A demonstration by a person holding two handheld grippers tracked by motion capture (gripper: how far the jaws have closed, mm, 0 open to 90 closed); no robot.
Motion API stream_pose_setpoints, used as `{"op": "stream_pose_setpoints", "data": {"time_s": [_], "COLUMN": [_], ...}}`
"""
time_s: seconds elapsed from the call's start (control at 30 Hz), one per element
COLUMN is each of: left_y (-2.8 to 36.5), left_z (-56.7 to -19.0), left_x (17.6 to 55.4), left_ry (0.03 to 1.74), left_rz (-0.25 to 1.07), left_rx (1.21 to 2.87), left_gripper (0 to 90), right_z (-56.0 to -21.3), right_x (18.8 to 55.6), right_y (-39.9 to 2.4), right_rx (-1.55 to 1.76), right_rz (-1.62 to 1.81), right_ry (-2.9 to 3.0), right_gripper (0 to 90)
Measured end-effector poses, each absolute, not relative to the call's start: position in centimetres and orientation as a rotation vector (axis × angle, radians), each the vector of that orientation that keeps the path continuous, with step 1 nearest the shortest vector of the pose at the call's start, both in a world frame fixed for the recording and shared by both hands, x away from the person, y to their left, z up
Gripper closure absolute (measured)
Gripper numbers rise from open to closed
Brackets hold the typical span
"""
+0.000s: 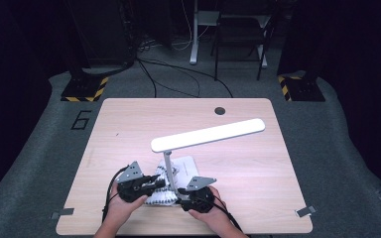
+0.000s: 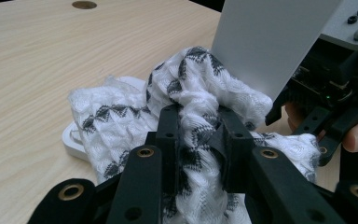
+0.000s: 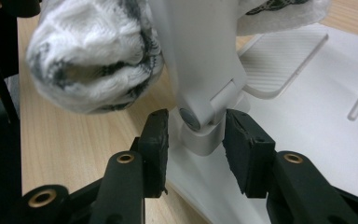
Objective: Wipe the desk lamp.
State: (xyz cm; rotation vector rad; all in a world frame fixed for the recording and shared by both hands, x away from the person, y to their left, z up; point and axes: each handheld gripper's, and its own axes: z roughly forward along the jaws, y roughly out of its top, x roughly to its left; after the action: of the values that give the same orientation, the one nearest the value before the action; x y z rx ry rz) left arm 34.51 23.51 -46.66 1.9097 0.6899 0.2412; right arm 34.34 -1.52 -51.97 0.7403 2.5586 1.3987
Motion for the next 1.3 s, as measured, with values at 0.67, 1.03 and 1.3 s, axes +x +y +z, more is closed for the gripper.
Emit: {"op": "stream_pose_setpoints", "data": {"time_s": [0.67,1.03,1.3], "left_y": [25.7,26.6,26.1], "left_z": [-46.2,-45.8,-44.7], "left_x": [34.7,34.8,34.7], "left_ry": [0.75,0.765,0.74], "left_rz": [0.267,0.274,0.276], "left_rx": [1.849,1.831,1.832], "left_gripper": [73.0,73.0,73.0], "right_z": [-51.7,-51.8,-51.9], "right_x": [37.1,38.1,38.2], "right_y": [0.3,0.9,0.9], "right_rx": [0.592,0.614,0.646], "right_rz": [1.374,1.375,1.419], "right_ry": [2.636,2.633,2.622], "right_gripper": [54.2,52.0,52.2]}}
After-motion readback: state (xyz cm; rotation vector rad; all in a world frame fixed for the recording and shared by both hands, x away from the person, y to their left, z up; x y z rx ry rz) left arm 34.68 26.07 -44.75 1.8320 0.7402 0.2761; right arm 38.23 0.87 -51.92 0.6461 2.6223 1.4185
